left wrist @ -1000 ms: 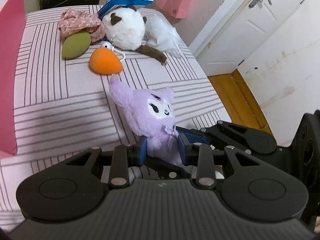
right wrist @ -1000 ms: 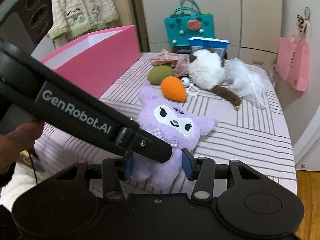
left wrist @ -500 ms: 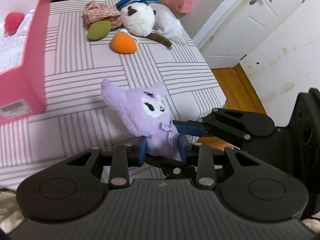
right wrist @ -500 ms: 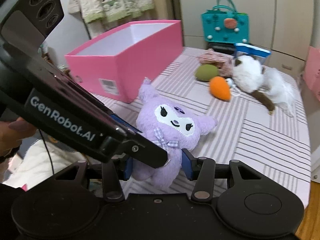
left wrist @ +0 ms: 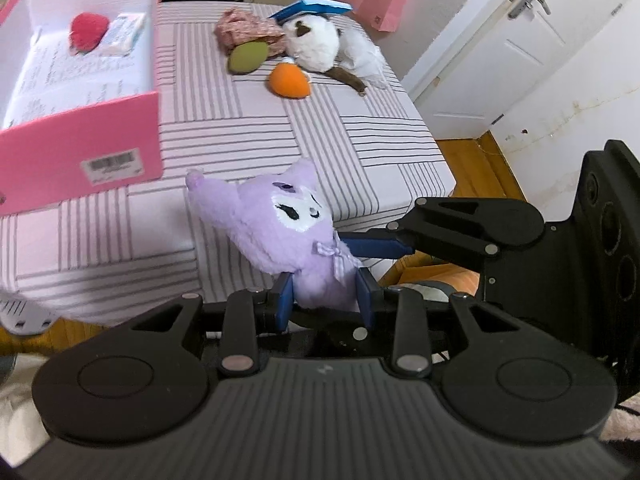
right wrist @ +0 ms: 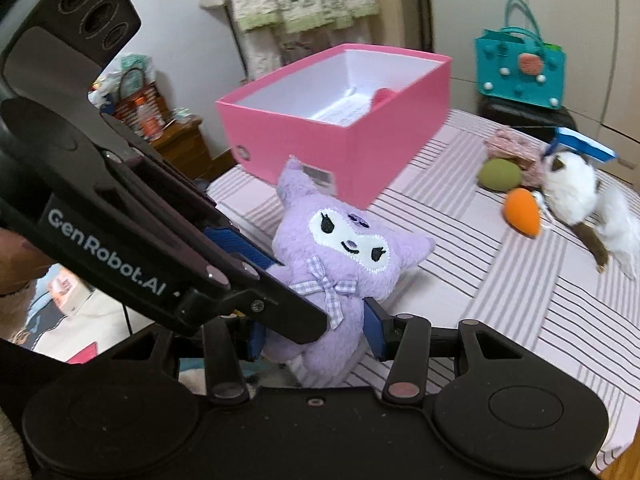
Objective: Organize soft objects
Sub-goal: 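Lift the purple bunny with the left tool and carry it over the box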
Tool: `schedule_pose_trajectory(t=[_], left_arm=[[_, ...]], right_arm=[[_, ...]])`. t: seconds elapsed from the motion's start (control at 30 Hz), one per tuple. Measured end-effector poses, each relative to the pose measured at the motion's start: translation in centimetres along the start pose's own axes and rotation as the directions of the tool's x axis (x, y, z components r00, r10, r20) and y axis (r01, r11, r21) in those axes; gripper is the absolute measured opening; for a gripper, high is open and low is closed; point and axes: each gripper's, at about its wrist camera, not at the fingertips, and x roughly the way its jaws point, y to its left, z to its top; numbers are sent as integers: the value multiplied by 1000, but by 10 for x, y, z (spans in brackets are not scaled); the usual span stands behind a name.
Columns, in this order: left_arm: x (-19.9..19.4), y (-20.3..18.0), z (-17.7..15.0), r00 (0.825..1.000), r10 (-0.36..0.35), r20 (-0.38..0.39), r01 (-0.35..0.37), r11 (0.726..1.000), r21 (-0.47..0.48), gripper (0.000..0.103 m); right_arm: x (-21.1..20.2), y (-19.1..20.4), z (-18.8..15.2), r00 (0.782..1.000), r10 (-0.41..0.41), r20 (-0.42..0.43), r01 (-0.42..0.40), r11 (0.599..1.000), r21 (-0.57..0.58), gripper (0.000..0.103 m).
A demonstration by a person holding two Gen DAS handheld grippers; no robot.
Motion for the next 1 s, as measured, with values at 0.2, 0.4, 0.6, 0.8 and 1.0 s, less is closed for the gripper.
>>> schedule_pose_trajectory(t=[0.2,0.4,0.6,0.8,1.0], left_arm=[[-24,10,-5,1000,12,9,-12,1000,-27,32],[-55,17,-3,995,38,97,-41,998,36,32],[-72,39,13,985,41,165,-53,996,69,32],[-85,67,34,971,39,238,-54,997,57,32],[-86,100,68,959,61,276,-72,997,30,32]], right_arm=[[-2,18,19,1000,30,2,-30,998,-53,54],[0,28,43,996,39,78,-28,990,-138,54],[13,29,69,989,29,142,-4,984,-176,54],[29,25,102,983,34,181,3,980,-201,54],[64,5,140,974,61,217,-12,975,-220,55]])
